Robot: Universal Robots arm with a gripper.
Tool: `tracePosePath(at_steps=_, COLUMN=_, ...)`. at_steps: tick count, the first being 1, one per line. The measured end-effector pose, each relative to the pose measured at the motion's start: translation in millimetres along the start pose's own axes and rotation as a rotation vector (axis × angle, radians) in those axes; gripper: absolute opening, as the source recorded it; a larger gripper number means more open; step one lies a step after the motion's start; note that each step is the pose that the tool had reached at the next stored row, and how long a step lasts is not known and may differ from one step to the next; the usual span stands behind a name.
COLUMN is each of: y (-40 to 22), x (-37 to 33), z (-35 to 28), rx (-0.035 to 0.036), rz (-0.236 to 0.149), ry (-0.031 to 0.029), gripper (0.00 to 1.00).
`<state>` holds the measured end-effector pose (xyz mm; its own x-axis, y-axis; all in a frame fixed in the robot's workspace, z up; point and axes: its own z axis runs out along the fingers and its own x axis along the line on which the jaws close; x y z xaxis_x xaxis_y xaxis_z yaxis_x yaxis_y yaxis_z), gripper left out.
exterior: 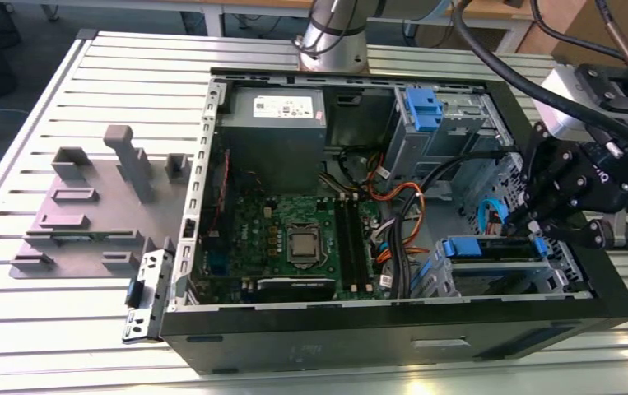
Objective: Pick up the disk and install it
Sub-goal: 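Insert the second disk wire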
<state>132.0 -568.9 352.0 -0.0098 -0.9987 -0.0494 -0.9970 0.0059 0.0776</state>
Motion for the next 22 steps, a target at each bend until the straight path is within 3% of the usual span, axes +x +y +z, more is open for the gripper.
tracePosePath(at_steps=1, y=0.0, x=0.5, z=0.0, rx=0.0001, rz=0.001, ry=0.0107, gripper=0.16)
tracePosePath(at_steps=2, y=-0.1, x=0.7, z=1.0, rx=0.0002, rz=0.001, ry=0.0141, gripper=0.16)
tracePosePath(at_steps=10, y=-1.4, x=1.6, z=15.0, rx=0.0001, rz=0.001, ry=0.0141, gripper=0.16)
tracePosePath(at_steps=12, y=-1.5, x=1.8, z=16.5, rx=0.0001, rz=0.001, ry=0.0089, gripper=0.16)
tracePosePath(at_steps=14, y=-1.6, x=1.8, z=17.3, rx=-0.0001, rz=0.000, ry=-0.0028, gripper=0.16)
tracePosePath(at_steps=22, y=-1.5, x=1.8, z=17.0, rx=0.0026, rz=-0.001, ry=-0.0119, gripper=0.16)
